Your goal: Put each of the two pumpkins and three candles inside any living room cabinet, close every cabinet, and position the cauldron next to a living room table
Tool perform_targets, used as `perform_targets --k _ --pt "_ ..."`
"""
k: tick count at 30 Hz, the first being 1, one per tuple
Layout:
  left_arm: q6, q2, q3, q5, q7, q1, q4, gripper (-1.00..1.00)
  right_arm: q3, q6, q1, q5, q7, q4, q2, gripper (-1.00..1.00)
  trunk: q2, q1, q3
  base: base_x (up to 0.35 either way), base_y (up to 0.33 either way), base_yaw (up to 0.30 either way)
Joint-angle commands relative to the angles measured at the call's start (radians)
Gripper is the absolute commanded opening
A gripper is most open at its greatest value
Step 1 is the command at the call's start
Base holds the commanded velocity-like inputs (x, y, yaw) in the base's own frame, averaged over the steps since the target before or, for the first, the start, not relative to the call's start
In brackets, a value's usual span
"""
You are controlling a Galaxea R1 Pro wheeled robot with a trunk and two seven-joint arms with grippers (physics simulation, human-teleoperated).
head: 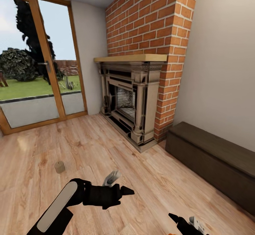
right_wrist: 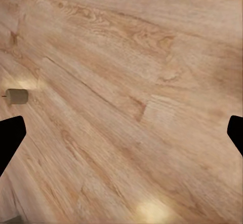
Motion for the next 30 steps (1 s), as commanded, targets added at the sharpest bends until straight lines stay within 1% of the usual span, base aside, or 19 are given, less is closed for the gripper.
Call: perform_targets --k 1,9,13,17,25,30 --pt "-0.001 0.000 -0.004 0.011 0.010 -0.001 0.000 1.00 0.007 0.006 0.000 -0.010 0.003 0.000 0.000 1.00 -0.001 0.000 -0.002 0.000 0.000 0.166" --pt "-0.001 0.000 -0.011 0.011 0.010 -0.001 -0.004 1.00 0.007 -0.015 0.000 -0.008 0.007 0.000 0.001 1.00 -0.001 0.000 -0.013 -0.003 -0.001 0.151" --pt "-0.001 -0.001 -0.014 0.011 0.010 -0.001 -0.008 1.00 0.007 -0.031 0.000 -0.008 0.029 -0.001 0.000 1.00 -0.001 0.000 -0.015 -0.155 -0.095 0.044" --pt "-0.001 -0.001 -0.015 0.011 0.009 -0.001 -0.009 1.00 0.006 -0.039 0.000 -0.008 0.049 -0.002 0.000 1.00 -0.001 0.000 -0.015 -0.170 -0.145 0.004" --pt "0.000 -0.001 -0.015 0.011 0.009 -0.001 -0.009 1.00 0.006 -0.043 0.000 -0.007 0.055 -0.002 0.001 1.00 -0.001 0.000 -0.015 -0.022 -0.178 -0.107" --pt "0.001 -0.001 -0.015 0.011 0.007 -0.001 -0.011 1.00 0.006 -0.047 0.000 -0.007 0.055 -0.002 0.001 1.00 -0.001 0.000 -0.015 -0.001 -0.036 -0.015"
